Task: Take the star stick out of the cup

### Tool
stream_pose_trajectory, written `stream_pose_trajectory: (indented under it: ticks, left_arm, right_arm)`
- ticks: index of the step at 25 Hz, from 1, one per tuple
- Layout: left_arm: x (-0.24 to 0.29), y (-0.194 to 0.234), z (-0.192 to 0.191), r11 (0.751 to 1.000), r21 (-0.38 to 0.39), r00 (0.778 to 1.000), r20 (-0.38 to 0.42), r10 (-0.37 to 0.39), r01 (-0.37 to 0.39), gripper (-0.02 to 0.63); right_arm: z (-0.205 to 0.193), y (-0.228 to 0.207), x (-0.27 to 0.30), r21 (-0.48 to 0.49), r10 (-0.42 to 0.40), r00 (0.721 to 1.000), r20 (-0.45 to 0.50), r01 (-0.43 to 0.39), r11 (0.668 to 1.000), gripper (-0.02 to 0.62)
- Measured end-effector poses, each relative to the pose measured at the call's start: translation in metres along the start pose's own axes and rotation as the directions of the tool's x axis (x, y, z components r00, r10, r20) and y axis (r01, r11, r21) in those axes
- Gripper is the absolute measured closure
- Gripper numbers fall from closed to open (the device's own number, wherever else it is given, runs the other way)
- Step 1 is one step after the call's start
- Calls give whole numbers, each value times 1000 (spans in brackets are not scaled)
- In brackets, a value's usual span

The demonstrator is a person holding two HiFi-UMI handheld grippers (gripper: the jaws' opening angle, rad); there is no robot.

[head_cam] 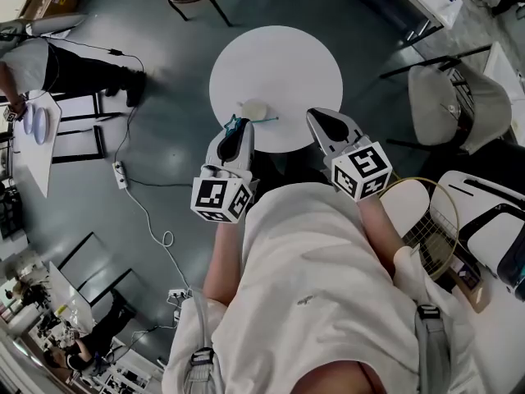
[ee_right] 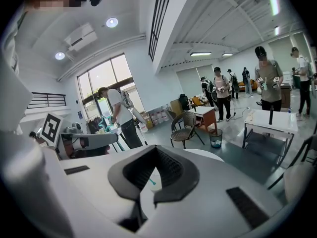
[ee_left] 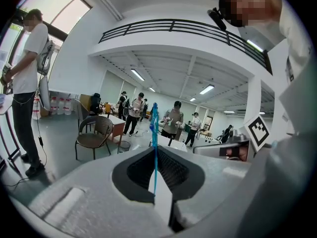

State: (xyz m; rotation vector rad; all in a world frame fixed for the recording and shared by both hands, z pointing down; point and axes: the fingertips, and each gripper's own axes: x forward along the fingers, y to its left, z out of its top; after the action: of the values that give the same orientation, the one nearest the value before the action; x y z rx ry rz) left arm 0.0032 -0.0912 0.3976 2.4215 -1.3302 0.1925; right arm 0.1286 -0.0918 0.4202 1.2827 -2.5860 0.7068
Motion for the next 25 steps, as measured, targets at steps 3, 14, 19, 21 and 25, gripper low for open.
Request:
stream_pose_trajectory:
  ticks: [3,14,19,21,25]
  left_arm:
    - [3,-5,2,1000,30,1000,-12,0,0,584]
    - [3,-7,1,995,77,996,-74,-59,65,584]
    - [-5,-2,2,991,88,992,-83,-96,104,584]
    - [-14,5,-1,990,86,990,-90,-107,114,584]
    - [-38,20,-8,989,79,989,-90,-116,124,584]
  right_arm:
    - [0,-4,-1,7,-1,1000,1,1,1000,589]
    - [3,-5,-4,25,-57,997,45,56,998,589]
    - [0,7,-6,20,-93,994,62,92,996,589]
    - [-3,17,-5,22,-111,992,67,109,994,589]
    - [-13,42,-5,-1,-139,988,71,139,990,591]
